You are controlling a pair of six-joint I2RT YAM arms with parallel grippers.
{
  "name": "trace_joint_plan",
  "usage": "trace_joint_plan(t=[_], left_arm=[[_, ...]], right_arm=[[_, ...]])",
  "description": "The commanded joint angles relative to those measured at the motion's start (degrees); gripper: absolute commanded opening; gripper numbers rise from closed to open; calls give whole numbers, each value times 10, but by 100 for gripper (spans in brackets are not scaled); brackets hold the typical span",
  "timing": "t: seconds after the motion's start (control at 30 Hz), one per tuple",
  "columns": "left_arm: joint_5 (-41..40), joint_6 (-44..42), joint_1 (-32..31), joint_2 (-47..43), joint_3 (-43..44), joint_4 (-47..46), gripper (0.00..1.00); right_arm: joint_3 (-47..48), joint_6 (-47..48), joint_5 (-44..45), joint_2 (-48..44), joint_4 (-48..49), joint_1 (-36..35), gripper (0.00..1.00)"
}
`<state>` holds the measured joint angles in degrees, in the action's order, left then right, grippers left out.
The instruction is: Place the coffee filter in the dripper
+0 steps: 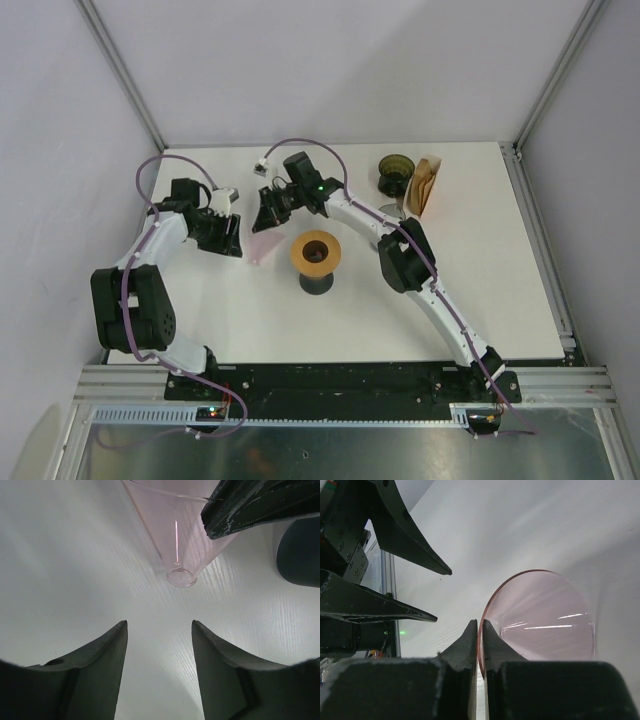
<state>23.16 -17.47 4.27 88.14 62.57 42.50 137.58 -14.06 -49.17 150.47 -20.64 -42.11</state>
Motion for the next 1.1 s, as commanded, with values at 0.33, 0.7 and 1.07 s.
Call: trace_joint_plan(t=[0.33,0.7,1.07], left_arm=[[-11,-1,19,-54,29,-9,62],[-6,5,34,-75,65,-5,64],[26,11,24,-67,91,6,73]], right_arm=[[-15,77,60,-111,-26,-1,0],[-94,278,281,-327,-75,-35,0],[-376,576,547,-578,-54,-222,0]])
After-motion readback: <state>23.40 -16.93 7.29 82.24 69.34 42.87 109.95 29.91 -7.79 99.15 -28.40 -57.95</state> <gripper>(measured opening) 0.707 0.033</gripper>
